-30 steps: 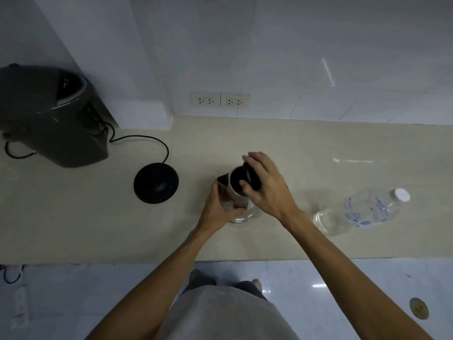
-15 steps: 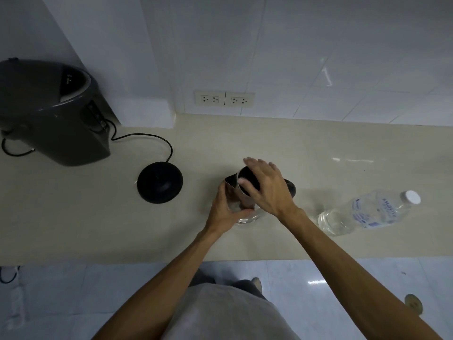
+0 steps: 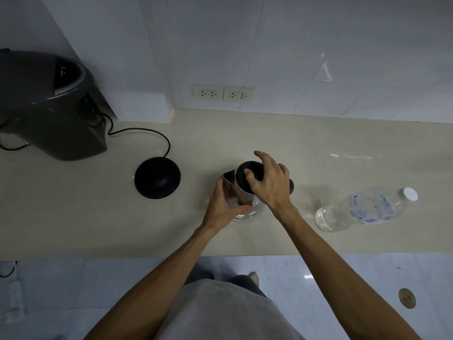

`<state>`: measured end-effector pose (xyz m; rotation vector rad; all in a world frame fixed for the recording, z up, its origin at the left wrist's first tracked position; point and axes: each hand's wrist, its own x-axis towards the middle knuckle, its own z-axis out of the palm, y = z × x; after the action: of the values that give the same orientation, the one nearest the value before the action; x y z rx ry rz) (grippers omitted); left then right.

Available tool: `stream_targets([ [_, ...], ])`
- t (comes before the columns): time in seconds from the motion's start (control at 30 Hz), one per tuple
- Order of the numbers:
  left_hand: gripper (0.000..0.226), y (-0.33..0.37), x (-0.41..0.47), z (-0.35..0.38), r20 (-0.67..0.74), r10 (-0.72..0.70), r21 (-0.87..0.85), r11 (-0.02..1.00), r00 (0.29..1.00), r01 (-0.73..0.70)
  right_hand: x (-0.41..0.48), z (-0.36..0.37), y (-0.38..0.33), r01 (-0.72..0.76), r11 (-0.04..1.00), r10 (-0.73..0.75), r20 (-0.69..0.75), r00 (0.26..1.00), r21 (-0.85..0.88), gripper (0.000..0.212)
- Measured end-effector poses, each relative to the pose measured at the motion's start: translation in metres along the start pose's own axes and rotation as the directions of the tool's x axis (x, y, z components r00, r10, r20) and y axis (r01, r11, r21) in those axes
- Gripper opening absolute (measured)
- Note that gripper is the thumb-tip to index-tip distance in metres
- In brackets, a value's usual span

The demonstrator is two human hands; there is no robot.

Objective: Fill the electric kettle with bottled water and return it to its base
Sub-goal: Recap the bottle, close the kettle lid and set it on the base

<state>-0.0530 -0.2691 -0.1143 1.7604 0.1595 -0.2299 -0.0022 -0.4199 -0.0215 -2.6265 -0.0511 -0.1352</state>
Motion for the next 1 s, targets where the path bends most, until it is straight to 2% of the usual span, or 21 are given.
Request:
stream_targets([
  [0.13,0.115,0.000,0.000,0.000,0.000,0.002,0.012,1.000,1.000,-0.002,0.002,0.000,0.004,-0.011,0.997,0.014,0.036,0.999,-0.078,0.061],
  [0.33,0.107,0.001,0.000,0.001,-0.006,-0.015,0.018,1.000,1.000,0.015,-0.001,0.005,0.000,-0.006,0.984,0.002,-0.023,1.000,-0.177,0.067],
  [0.6,0.105,0.006,0.000,-0.003,0.026,-0.019,0.045,0.999,0.999,0.018,0.001,0.001,0.002,0.009,0.983,0.001,0.053,0.999,-0.185,0.084],
  [0.67,0.107,0.007,0.000,-0.006,0.039,-0.014,0.058,0.998,0.999,0.012,0.001,-0.003,0.005,0.027,0.993,-0.021,0.059,0.998,-0.112,0.085],
  [0.8,0.105,0.008,0.001,-0.008,0.033,-0.012,0.075,0.997,0.999,0.009,-0.003,-0.017,0.020,0.011,0.997,-0.008,-0.029,1.000,0.078,0.070],
  [0.9,0.105,0.008,0.001,-0.005,0.005,-0.008,0.080,0.997,1.000,0.008,-0.009,-0.027,0.044,-0.130,0.965,0.139,-0.023,0.990,0.226,0.062],
  [1.0,0.103,0.005,0.002,-0.004,0.003,-0.018,0.070,0.997,1.000,0.018,-0.017,-0.028,0.067,-0.316,0.826,0.359,-0.003,0.933,0.467,0.050],
])
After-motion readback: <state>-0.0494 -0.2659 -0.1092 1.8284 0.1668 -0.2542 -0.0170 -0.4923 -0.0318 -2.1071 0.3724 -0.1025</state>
